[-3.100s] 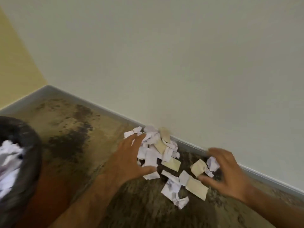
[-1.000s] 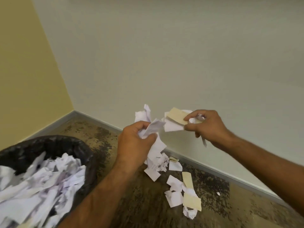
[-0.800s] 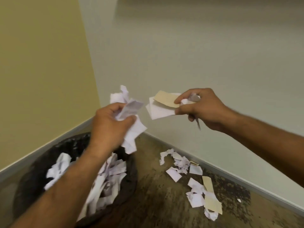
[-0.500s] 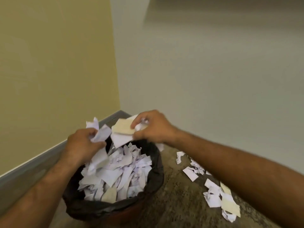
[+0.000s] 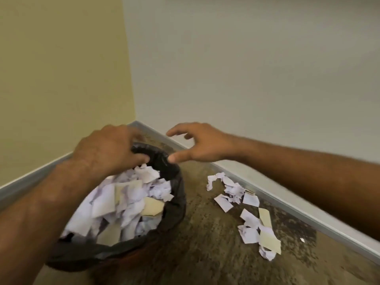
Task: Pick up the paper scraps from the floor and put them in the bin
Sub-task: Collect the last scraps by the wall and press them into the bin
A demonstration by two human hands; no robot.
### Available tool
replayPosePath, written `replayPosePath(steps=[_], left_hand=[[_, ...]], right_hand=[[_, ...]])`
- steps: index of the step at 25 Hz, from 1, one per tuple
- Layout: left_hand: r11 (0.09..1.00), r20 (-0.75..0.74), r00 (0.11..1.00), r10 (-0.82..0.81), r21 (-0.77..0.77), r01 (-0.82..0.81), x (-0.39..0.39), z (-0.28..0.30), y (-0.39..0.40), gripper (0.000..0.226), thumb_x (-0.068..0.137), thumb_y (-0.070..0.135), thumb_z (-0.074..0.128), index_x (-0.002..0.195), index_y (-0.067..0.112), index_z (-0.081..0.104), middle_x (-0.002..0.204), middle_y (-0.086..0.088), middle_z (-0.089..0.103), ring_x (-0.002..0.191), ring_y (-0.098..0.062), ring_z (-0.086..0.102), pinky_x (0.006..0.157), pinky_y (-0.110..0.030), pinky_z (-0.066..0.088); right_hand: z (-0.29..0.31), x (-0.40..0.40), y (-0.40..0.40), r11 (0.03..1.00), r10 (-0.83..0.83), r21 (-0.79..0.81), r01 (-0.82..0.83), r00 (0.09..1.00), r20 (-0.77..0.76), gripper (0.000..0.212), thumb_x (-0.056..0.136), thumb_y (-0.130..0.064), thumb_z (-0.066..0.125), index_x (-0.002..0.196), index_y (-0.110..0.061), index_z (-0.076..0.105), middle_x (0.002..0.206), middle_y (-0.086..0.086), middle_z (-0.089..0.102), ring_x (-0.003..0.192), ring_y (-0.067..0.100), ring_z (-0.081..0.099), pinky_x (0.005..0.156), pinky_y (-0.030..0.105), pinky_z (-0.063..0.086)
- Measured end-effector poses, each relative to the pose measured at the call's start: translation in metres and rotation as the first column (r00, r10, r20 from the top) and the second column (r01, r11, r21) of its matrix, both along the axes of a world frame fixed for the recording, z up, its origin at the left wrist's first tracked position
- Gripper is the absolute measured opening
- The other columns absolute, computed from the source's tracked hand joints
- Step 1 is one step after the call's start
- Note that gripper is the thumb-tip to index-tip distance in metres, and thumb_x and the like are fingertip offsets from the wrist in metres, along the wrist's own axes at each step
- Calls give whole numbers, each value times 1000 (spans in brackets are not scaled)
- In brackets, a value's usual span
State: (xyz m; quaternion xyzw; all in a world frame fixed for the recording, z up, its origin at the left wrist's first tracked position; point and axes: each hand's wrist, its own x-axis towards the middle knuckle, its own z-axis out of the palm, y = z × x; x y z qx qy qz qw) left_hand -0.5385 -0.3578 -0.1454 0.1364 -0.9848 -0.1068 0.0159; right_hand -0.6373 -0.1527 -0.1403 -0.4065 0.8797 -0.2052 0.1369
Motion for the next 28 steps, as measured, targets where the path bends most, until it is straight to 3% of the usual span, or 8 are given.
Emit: replayPosePath(steps=[3,6,10,14,18,23,26,28], left_hand=[[924,-263,930,-257,216,316,-36,-15,89,46,71,55,75,112,41,61,101,16,65,92,-10,61,86,-32,51],[803,-292,838,-461,265,534,-74,-81,177,61,70,62,71,125,39,56,118,16,61,107,-7,55,97,-30,46],[790,-11,807,-591,198,581,-99,-210,247,104,59,85,60,147,43,22,158,6,24,144,-20,21,116,-47,28],[856,265,816,-513,93,508,-108,-301,273,140,34,101,46,147,47,-18,161,-5,-22,146,-40,-17,114,-67,2],[938,380,858,-346,142,315,-120,-344,283,151,22,105,44,139,49,-34,153,-8,-40,139,-47,-31,112,-68,-9],[923,387,839,-383,114,368,-133,-363,301,150,28,103,49,138,47,-36,157,-10,-31,144,-43,-25,110,-61,-19],[901,316,845,-431,108,420,-145,-372,305,137,40,105,40,148,44,-18,163,-12,-8,149,-37,-6,117,-55,-5],[891,259,853,-454,111,441,-153,-374,312,116,53,103,34,149,42,15,157,-15,28,140,-41,31,111,-57,27]], right_hand=[[-22,-36,87,984,-157,-112,142,978,-137,69,76,-57,73,134,-28,52,136,-12,54,112,-2,47,91,20,44],[-96,-52,190,966,-259,-45,255,950,-172,78,73,-68,68,138,-29,47,140,-9,49,120,0,43,102,34,44],[-224,-20,308,941,-291,143,307,949,-124,108,64,-85,61,151,-36,19,161,-4,12,147,15,11,117,47,26],[-322,23,342,897,-217,369,242,970,-108,121,60,-98,43,150,-42,-16,155,-3,-36,143,24,-32,115,56,-14],[-367,5,338,913,-183,335,234,967,-175,115,63,-96,40,154,-39,0,160,11,-21,145,40,-20,109,69,-4],[-389,-51,329,950,-60,284,131,967,-247,95,73,-91,32,150,-33,30,162,16,-1,147,39,-12,114,66,-4],[-409,-61,332,982,-106,122,145,954,-280,64,89,-68,42,135,-24,50,153,12,36,148,32,16,117,57,13],[-419,-60,334,981,-188,-24,191,928,-321,48,93,-53,48,126,-19,57,141,9,51,139,29,36,116,52,22]])
